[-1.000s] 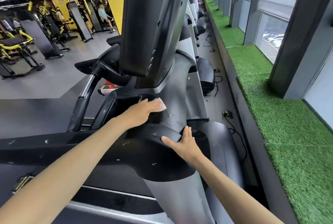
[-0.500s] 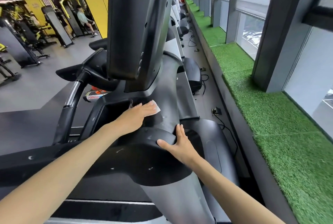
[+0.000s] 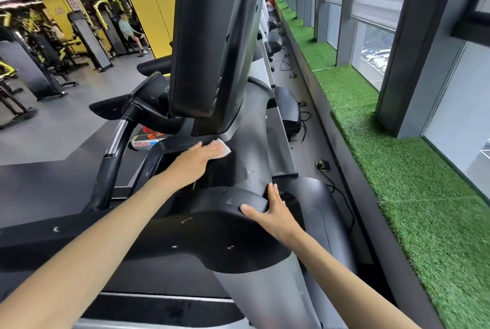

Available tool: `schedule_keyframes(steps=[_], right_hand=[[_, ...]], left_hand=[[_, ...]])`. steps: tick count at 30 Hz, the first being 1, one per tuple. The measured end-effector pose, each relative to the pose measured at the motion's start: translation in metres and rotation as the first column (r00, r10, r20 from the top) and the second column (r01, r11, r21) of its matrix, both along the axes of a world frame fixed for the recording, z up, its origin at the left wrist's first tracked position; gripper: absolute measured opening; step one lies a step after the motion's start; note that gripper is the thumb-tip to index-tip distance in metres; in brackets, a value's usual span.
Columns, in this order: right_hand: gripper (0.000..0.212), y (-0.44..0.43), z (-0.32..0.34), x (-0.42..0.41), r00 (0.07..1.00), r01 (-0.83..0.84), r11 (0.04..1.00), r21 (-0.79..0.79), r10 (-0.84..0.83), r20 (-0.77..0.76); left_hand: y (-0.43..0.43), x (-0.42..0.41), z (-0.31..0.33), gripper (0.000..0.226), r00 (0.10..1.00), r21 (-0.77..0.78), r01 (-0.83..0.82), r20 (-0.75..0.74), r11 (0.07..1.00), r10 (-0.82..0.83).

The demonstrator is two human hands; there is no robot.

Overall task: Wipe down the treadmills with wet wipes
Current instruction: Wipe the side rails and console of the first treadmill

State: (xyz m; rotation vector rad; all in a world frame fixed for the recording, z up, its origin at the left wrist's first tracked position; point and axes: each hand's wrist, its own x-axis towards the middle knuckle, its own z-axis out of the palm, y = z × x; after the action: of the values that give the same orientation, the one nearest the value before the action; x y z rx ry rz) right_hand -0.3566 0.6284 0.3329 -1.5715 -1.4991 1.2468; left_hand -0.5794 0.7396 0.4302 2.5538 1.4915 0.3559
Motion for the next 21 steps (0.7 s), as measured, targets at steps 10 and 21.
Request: schedule_keyframes(steps=[10, 21], right_hand=[[0.123, -0.003, 0.004, -0.002, 1.0, 0.016, 1.0, 0.008, -0.016, 0.003], [0.062, -0.058, -0.03, -0.042, 0.872, 0.016, 0.813, 0.582, -0.297, 0.39]], left_hand=[[0.014, -0.006, 0.0, 0.066, 0.997, 0.015, -0.048, -0.057, 0.999, 0.049], [-0.002, 0.036, -0.006, 0.08, 0.973, 0.007, 0.164, -0.166, 0.986, -0.161]])
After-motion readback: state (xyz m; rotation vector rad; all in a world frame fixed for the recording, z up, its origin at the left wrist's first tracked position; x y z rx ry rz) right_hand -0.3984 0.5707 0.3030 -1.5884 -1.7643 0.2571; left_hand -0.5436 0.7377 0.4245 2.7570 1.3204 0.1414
